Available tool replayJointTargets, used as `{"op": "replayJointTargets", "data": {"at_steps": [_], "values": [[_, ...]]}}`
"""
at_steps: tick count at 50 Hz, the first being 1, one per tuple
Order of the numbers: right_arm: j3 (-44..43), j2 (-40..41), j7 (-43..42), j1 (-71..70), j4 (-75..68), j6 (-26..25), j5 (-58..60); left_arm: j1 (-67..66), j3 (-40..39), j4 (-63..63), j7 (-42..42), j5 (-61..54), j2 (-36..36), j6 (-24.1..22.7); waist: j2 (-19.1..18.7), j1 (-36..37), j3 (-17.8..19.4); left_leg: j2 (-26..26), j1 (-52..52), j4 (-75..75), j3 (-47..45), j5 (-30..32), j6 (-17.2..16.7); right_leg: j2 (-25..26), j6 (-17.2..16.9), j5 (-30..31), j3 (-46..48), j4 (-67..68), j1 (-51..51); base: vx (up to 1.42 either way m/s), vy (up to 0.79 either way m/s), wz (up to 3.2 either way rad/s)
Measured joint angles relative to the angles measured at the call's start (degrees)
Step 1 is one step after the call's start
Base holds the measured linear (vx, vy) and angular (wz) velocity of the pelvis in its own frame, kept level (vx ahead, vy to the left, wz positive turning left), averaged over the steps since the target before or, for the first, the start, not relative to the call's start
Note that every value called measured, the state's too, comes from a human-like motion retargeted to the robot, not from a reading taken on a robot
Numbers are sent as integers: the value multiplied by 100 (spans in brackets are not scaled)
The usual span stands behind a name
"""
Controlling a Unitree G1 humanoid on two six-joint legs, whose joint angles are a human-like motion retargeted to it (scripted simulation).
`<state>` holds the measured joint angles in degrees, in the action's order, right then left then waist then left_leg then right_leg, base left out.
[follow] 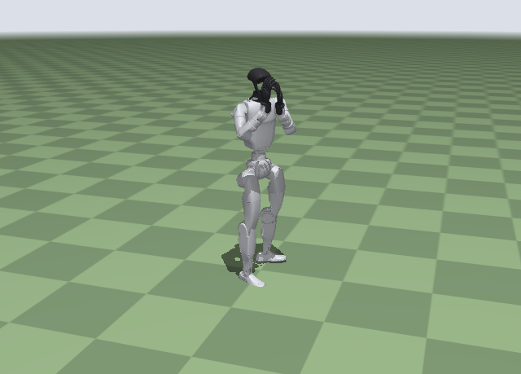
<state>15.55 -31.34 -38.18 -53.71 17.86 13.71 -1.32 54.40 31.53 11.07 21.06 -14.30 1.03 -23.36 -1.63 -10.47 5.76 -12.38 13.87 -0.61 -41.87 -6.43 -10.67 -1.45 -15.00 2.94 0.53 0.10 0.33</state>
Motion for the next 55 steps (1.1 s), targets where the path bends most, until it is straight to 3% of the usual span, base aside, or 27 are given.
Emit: {"op": "replayJointTargets", "data": {"at_steps": [5, 8, 13, 20, 25, 31, 40, 49, 55], "values": [[191, 311, 334, 1161, 902, 44, -103, 1487, -545, -1084, 743, 150, -456, 220, -24, 90, -199, 77, -155, -24, 350, -34, -5, -194, 0, -144, 283, 91, 21, 3, 10, 59], [256, 362, 407, 1573, 1200, -98, 230, 1892, -690, -1570, 981, 52, -354, 275, -79, 234, -310, 142, -160, 36, 430, -41, -11, -278, 0, -212, 349, 151, 18, 2, 9, 29], [137, 241, 254, 1054, 943, -380, 397, 1241, -550, -1397, 691, -625, -68, 135, -87, 425, -353, 210, -113, 108, 411, -54, 42, -328, 0, -222, 319, 171, 15, 0, 3, 2], [37, 330, -26, 24, -252, -237, -358, -187, -130, -184, -268, -642, 45, 79, 194, 410, -234, 250, -184, 37, 526, -91, 60, -417, 0, -184, 415, 114, 68, -1, 2, 13], [-173, 586, 119, 962, 208, -117, -121, 515, -586, -762, -11, -629, -126, 216, 328, 415, -288, 328, -327, 35, 812, -83, 63, -564, 0, -232, 664, 115, 104, -1, 6, 49], [166, 689, 896, 1795, 962, -154, 496, 905, -738, -1497, 476, -503, 298, 207, 296, 574, -373, 336, -367, 127, 851, -29, 0, -561, 0, -227, 728, 111, 61, 0, 1, 8], [-178, 744, 165, 580, 41, -199, 81, -1226, 5, 447, -306, -609, 985, 34, 401, 896, -329, 250, -319, 140, 573, -39, 91, -390, 0, -108, 497, 89, -67, -1, -3, -27], [175, 563, 955, 2239, 1177, -17, 477, 988, -674, -1310, 580, -153, 312, 250, 463, 714, -403, 364, -451, 175, 969, -9, 9, -599, 0, -235, 855, 151, 15, 0, 6, 39], [-70, 549, 681, 1199, 979, -146, 608, 636, -672, -1092, 564, -274, 376, 5, 409, 737, -351, 355, -312, 223, 716, -21, 34, -523, 0, -192, 618, 177, -36, -1, -1, -36]]}}
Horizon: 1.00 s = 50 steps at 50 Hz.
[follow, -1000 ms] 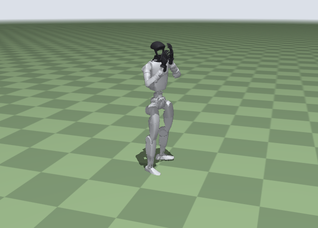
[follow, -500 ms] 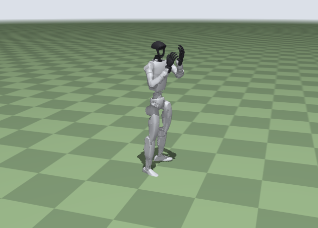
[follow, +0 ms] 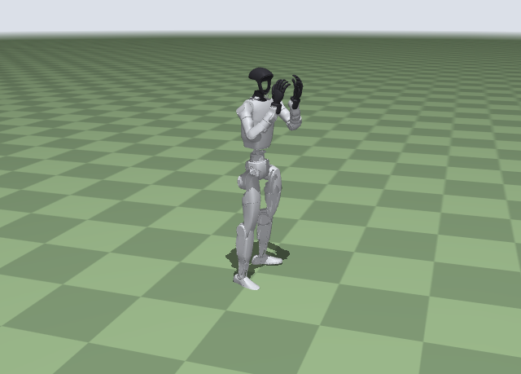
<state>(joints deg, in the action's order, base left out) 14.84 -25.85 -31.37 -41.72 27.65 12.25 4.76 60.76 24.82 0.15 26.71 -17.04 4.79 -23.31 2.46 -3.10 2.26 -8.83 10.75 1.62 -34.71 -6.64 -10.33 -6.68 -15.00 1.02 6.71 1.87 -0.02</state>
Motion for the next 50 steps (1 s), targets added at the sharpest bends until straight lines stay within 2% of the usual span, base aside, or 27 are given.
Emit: {"op": "replayJointTargets", "data": {"at_steps": [4, 7, 12, 15, 18, 23, 27, 32, 35, 38, 45, 47, 50], "values": [[-144, 135, -486, -902, -673, -58, -185, -916, 228, 911, -673, -31, 39, -101, 51, 60, 100, -55, 66, -83, -241, -45, 36, 106, 0, 83, -219, -38, -40, -3, -6, -55], [-86, 213, -623, -913, -817, -55, -153, -901, 319, 1076, -885, 105, 1, -30, 103, 35, 130, -59, 50, -137, -290, -63, 42, 111, 0, 119, -269, -73, -50, -1, -1, -9], [390, 356, -235, 246, -48, 43, 64, 168, 98, 430, -186, 293, -155, 94, 85, -81, 109, 22, -3, -88, -205, -39, 24, 12, 0, 102, -206, -85, -59, 0, 5, 14], [543, 429, 25, 781, 258, 45, 283, 319, -59, 185, 204, 294, -82, 45, 33, -69, 102, 58, 21, -22, -221, -20, 4, -8, 0, 96, -221, -81, -68, 0, 2, 2], [398, 487, 27, 649, 195, 43, 107, -424, -93, 619, 153, 125, 145, -110, 26, 69, 156, 51, 99, -12, -329, -39, 21, 33, 0, 120, -317, -83, -59, 0, 0, -29], [127, 587, -424, -112, -391, 14, -319, -1840, 383, 1690, -572, -113, 411, -181, 201, 375, 244, 6, 137, -143, -364, -122, 67, 65, 0, 158, -347, -101, 7, 0, 0, -6], [227, 625, -406, -193, -630, 6, -354, -1472, 430, 1742, -881, 195, 349, -6, 397, 545, 154, 68, -2, -239, -53, -182, 74, -104, 0, 98, -90, -82, 85, 1, 11, 67], [894, 727, 62, 518, 55, 129, -294, 10, -278, 745, -124, 377, 55, 161, 561, 745, -47, 283, -232, -187, 539, -163, 32, -436, 0, -29, 440, -27, 195, 2, 17, 108], [1192, 807, 203, 707, 226, 74, 4, 398, -492, 342, 269, 257, 179, 154, 614, 927, -144, 399, -307, -101, 822, -124, -9, -585, 0, -85, 715, 20, 257, 2, 14, 92], [1222, 941, 209, 390, 51, -26, 41, -11, -391, 638, 315, 84, 503, 10, 667, 1149, -142, 499, -328, -39, 1055, -108, -5, -713, 0, -144, 932, 111, 324, 2, 11, 73], [920, 1106, -249, -1038, -767, -216, -20, -2391, -4, 2508, -679, -311, 880, -158, 943, 1802, -33, 732, -417, -109, 1645, -164, 91, -1020, 2, -245, 1480, 236, 602, 4, 10, 76], [953, 1092, -347, -1116, -819, -253, 84, -2416, -94, 2605, -726, -166, 880, -74, 1024, 1969, -86, 791, -503, -114, 1895, -143, 108, -1079, 42, -260, 1732, 235, 688, 4, 9, 112], [1186, 1118, -205, -823, -619, -244, 112, -1747, -454, 2299, -457, 41, 934, 101, 1098, 2157, -230, 883, -624, -34, 2307, -53, 98, -1158, 123, -304, 2152, 283, 793, 4, 8, 124]]}}
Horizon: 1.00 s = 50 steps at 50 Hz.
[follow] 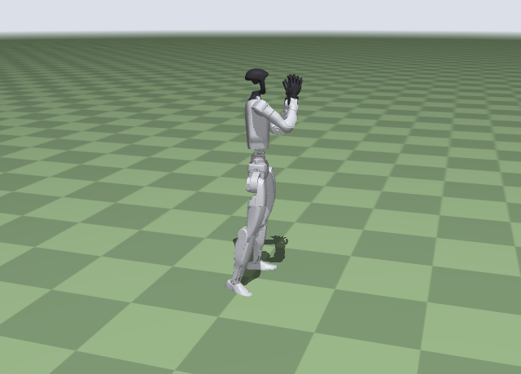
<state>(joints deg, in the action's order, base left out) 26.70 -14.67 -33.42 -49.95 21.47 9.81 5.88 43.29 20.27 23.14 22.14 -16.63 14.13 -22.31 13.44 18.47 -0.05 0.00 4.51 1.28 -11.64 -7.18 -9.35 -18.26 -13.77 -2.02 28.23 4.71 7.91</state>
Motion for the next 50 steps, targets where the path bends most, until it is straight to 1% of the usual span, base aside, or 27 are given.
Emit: {"op": "replayJointTargets", "data": {"at_steps": [4, 7, 10, 13, 16, 18, 22, 25, 28, 30, 32, 35, 39, 42, 45, 48, 50], "values": [[357, 151, 578, 490, 333, 114, -17, 1382, -398, -993, 568, -86, 228, 54, -4, 179, -188, 85, -62, 301, 438, 227, -158, -83, 91, -104, 455, 192, 23, 3, 8, 105], [438, 320, 810, 329, 246, 76, 112, 1750, -425, -1379, 743, -273, 492, -3, -34, 360, -269, 115, -111, 372, 593, 291, -291, -132, 140, -153, 621, 314, 2, 2, 6, 54], [314, 522, 712, -345, -134, -73, 126, 1295, -344, -1066, 528, -319, 691, -132, -55, 565, -254, 148, -150, 372, 656, 295, -342, -179, 174, -163, 679, 375, -17, 1, 6, 24], [107, 636, 361, -1234, -715, -197, 186, 248, -255, -93, 62, -336, 822, -232, -44, 676, -191, 201, -177, 372, 726, 295, -314, -226, 185, -151, 744, 381, 0, 1, 6, 23], [63, 587, 177, -1545, -921, -208, 226, -298, -162, 468, -149, -226, 794, -257, 0, 697, -202, 259, -242, 372, 867, 316, -283, -259, 181, -127, 894, 352, 46, 1, 6, 42], [187, 449, 231, -1394, -770, -136, 276, -189, -257, 545, -143, -145, 793, -196, 27, 686, -231, 295, -296, 372, 986, 338, -274, -281, 184, -124, 1020, 356, 73, 1, 5, 53], [615, 149, 799, -582, -39, 90, 477, 875, -640, -15, 229, -41, 787, -92, 5, 681, -291, 332, -386, 372, 1147, 379, -324, -318, 191, -145, 1193, 424, 70, 0, 4, 38], [695, 260, 1132, -382, 114, 76, 658, 1453, -675, -416, 593, -275, 750, -149, -51, 681, -325, 321, -403, 372, 1119, 386, -391, -320, 197, -147, 1161, 452, 21, 0, 1, -6], [480, 476, 1030, -842, -110, -92, 733, 1254, -413, -424, 640, -508, 785, -297, -125, 721, -304, 305, -387, 372, 987, 364, -405, -319, 175, -130, 1015, 450, -57, 0, 1, -37], [285, 612, 741, -1282, -424, -206, 805, 624, -234, -154, 307, -272, 796, -337, -176, 760, -283, 309, -360, 372, 889, 337, -377, -333, 139, -117, 905, 446, -97, 0, 2, -42], [126, 680, 360, -1595, -660, -192, 575, -2, -191, 198, 137, -115, 1052, -301, -217, 658, -285, 319, -328, 372, 839, 318, -334, -342, 139, -101, 849, 422, -91, 1, 2, -25], [2, 685, 113, -1647, -833, -143, 264, -466, -73, 404, -68, -16, 991, -264, -215, 463, -308, 346, -314, 372, 845, 314, -305, -358, 134, -88, 853, 391, -58, 0, 0, 0], [378, 384, 577, -863, -370, 86, -72, 43, -352, 23, 26, -187, 970, -124, -223, 286, -330, 369, -281, 372, 886, 312, -333, -391, 146, -120, 899, 434, -11, 0, 0, 0], [740, 229, 1020, -348, -5, 132, 131, 663, -562, -481, 484, -191, 961, -111, -270, 262, -334, 360, -242, 372, 835, 295, -370, -401, 144, -144, 844, 476, -25, 1, 0, -9], [739, 376, 1247, -355, -44, 68, 266, 942, -647, -676, 922, -111, 869, -195, -306, 303, -328, 339, -196, 372, 699, 259, -380, -395, 119, -147, 693, 489, -82, 2, 0, -41], [533, 656, 1127, -886, -497, -109, 292, 501, -427, -244, 828, 46, 571, -349, -299, 360, -297, 330, -153, 372, 540, 214, -337, -389, 85, -127, 508, 471, -149, 2, 0, -48], [400, 761, 693, -1335, -834, -119, -6, -101, -378, 288, 694, 213, 805, -344, -302, 338, -266, 336, -112, 372, 457, 181, -292, -400, 86, -122, 418, 468, -165, 3, 1, -36]]}}
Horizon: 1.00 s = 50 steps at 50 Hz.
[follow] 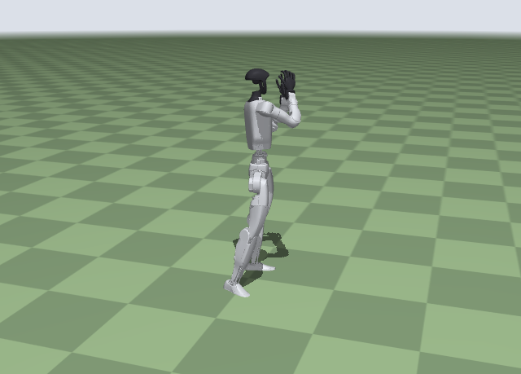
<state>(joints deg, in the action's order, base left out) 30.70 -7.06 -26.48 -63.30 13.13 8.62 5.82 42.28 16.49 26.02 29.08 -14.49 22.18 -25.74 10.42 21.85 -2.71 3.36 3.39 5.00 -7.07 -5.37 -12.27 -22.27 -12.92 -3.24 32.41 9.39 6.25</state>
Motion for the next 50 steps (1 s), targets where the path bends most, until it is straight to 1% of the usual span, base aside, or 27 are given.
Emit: {"op": "replayJointTargets", "data": {"at_steps": [3, 5, 8, 13, 15, 17, 20, 23, 25, 27, 28, 29, 32, 35, 38, 42, 44, 47, 50], "values": [[-141, -5, -580, -339, -236, 12, -197, -661, 450, 430, -148, 304, 73, -46, 46, -82, -15, 18, 7, 0, -18, -15, 39, -6, -21, 30, -10, -54, 19, 1, 0, -6], [-218, -113, -751, -336, -193, 88, -245, -781, 605, 471, -268, 457, 146, -40, 89, -120, -24, 31, 4, 0, 7, -17, 46, -16, -26, 33, 22, -63, 39, 0, 0, 0], [-78, -343, -585, 126, 302, 250, -223, -373, 482, 186, -329, 332, 242, 41, 136, -126, -31, 45, 9, 0, 57, -18, 38, -35, -24, 16, 79, -39, 70, 0, 0, 0], [402, -518, 150, 980, 1169, 292, 10, 668, 15, -690, 148, -8, 94, 111, 130, -29, -27, 37, 46, 0, 14, -36, 21, -44, -23, -14, 28, 11, 52, 0, 0, -5], [358, -443, 328, 1010, 1285, 244, 27, 842, -113, -854, 274, -216, -2, 69, 120, 15, -15, 27, 68, 0, -54, -52, 27, -37, -27, -12, -50, 14, 21, 1, 0, -33], [188, -354, 309, 745, 1229, 145, 156, 682, -72, -706, 236, -336, -70, -31, 119, 41, 6, 21, 89, 0, -137, -71, 43, -31, -41, 2, -144, 5, -14, 1, 0, -38], [-46, -299, -88, 105, 915, -21, 487, -54, 174, -38, 21, -175, 81, -156, 106, -5, 34, 21, 125, 0, -237, -101, 74, -27, -51, 31, -250, -25, -36, 1, 1, -29], [-128, -277, -495, -396, 440, -147, 541, -656, 602, 534, -145, 160, 157, -146, 115, -160, 25, 30, 130, 0, -247, -108, 81, -28, -60, 58, -252, -62, -18, 0, 0, 0], [-138, -476, -760, -537, 164, -370, 1281, -745, 653, 605, -138, 392, 117, -102, 124, -259, 2, 33, 131, 0, -219, -106, 71, -29, -54, 62, -221, -69, 5, 0, 0, 0], [-6, -452, -598, -214, 358, -197, 891, -484, 491, 446, -85, 289, -13, -10, 122, -311, 23, 36, 138, 0, -187, -97, 63, -37, -43, 52, -187, -48, 27, 0, 0, 0], [81, -453, -392, 55, 592, -21, 453, -255, 358, 286, -63, 156, -76, 33, 117, -326, 44, 36, 144, 0, -175, -93, 58, -44, -39, 41, -177, -26, 33, 0, 0, 0], [179, -488, -224, 313, 784, 72, 296, -47, 229, 123, -16, 71, -129, 63, 109, -332, 50, 32, 151, 0, -176, -90, 52, -43, -37, 35, -179, -12, 34, 0, 0, 0], [406, -589, 225, 973, 1226, 202, 197, 524, -88, -386, 205, -24, -263, 97, 63, -327, 70, -1, 182, 0, -246, -89, 31, -21, -42, 23, -259, 25, -3, -2, -2, -19], [334, -495, 584, 1195, 1341, 256, -171, 729, -81, -603, 368, 24, -369, 36, 10, -329, 127, -53, 230, 0, -425, -103, 23, 27, -67, 27, -462, 48, -94, -4, -5, -55], [71, -390, 357, 859, 1162, 175, -294, 214, 210, -210, 120, 46, -288, 49, -42, -385, 214, -112, 299, -23, -673, -145, 58, 90, -79, 44, -735, 51, -195, -4, -6, -74], [-228, -352, -671, 385, 867, 92, -37, -453, 850, 296, 64, 444, -286, 48, -47, -593, 302, -190, 339, -86, -944, -195, 116, 186, -130, 90, -1013, -6, -291, -5, -8, -63], [-338, -396, -891, 432, 849, 105, -44, -422, 1010, 282, -32, 548, -290, 114, -44, -728, 329, -240, 351, -114, -1032, -207, 128, 246, -143, 108, -1098, -46, -309, -5, -10, -43], [-313, -589, -823, 885, 1130, 241, -147, 65, 952, 20, -79, 461, -239, 199, -54, -919, 361, -321, 370, -137, -1128, -204, 123, 341, -158, 124, -1178, -108, -315, -4, -11, -31], [-54, -951, -463, 1542, 1680, 453, -408, 740, 735, -492, 41, 344, -273, 234, -109, -1033, 381, -400, 389, -138, -1237, -183, 97, 438, -196, 140, -1254, -179, -327, -4, -12, -33]]}}
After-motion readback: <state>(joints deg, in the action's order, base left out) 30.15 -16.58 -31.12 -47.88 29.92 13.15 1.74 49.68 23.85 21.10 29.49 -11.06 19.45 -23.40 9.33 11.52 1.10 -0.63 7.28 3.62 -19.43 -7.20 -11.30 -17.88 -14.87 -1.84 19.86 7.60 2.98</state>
